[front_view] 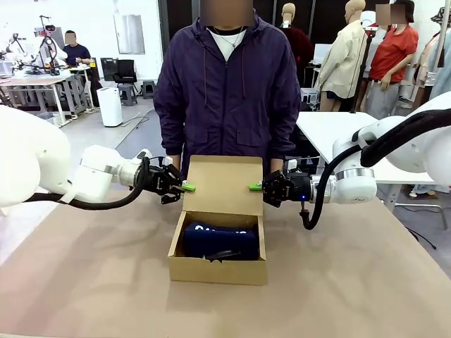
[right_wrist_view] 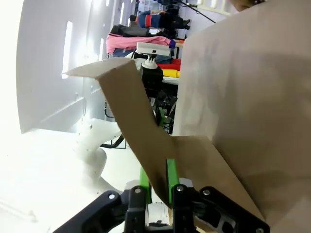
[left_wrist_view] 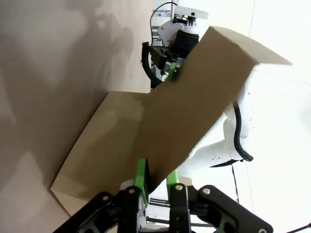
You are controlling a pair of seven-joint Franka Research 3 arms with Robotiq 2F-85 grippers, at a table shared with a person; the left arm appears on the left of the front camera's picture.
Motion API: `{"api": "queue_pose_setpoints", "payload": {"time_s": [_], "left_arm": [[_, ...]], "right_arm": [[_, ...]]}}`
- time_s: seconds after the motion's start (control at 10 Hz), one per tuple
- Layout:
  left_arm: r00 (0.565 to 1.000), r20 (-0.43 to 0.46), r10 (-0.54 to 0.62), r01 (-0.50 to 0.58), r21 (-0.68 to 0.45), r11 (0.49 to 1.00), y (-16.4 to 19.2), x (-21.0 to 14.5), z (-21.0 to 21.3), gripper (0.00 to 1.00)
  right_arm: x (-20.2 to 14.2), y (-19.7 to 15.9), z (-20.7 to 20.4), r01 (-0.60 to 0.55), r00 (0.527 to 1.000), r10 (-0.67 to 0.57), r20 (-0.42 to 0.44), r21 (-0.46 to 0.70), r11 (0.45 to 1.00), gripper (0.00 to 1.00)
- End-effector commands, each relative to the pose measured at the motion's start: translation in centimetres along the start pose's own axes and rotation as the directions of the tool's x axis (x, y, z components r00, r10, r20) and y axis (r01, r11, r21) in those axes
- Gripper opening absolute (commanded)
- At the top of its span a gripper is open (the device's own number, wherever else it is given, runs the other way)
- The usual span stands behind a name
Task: Pack the items into the box.
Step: Close the Mailer Box.
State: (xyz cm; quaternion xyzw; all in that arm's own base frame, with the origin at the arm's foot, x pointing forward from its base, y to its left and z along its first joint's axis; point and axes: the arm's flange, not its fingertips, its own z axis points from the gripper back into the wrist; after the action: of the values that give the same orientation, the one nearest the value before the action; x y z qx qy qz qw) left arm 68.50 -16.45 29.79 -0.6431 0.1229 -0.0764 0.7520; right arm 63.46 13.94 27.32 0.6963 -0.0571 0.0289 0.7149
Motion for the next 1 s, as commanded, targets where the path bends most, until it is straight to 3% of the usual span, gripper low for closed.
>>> {"api": "queue_pose_setpoints", "payload": {"time_s": [0.0,0.1,0.4,0.9], "left_arm": [[0.991,0.011,-0.13,0.13,-0.04,0.991,-1.1,-2.2,0.1,0.22],[0.983,0.007,-0.183,0.183,-0.046,0.982,0.0,-3.4,0.3,0.22],[0.953,-0.13,-0.274,0.262,-0.103,0.96,0.1,-4.6,0.5,0.22],[0.935,-0.018,-0.355,0.353,-0.054,0.934,-0.2,-5.9,0.8,0.22]], "right_arm": [[-0.7,-0.1,-0.1,-0.082,0.997,0.082,0.009,0.03,0.996,0.2],[-0.8,0.1,-0.1,-0.124,0.992,0.123,0.009,0.033,0.992,0.2],[-0.9,0.5,-0.4,-0.191,0.982,0.191,0.0,0.031,0.981,0.2],[-1.9,1.1,-0.7,-0.343,0.935,0.347,-0.08,0.054,0.938,0.2]]}}
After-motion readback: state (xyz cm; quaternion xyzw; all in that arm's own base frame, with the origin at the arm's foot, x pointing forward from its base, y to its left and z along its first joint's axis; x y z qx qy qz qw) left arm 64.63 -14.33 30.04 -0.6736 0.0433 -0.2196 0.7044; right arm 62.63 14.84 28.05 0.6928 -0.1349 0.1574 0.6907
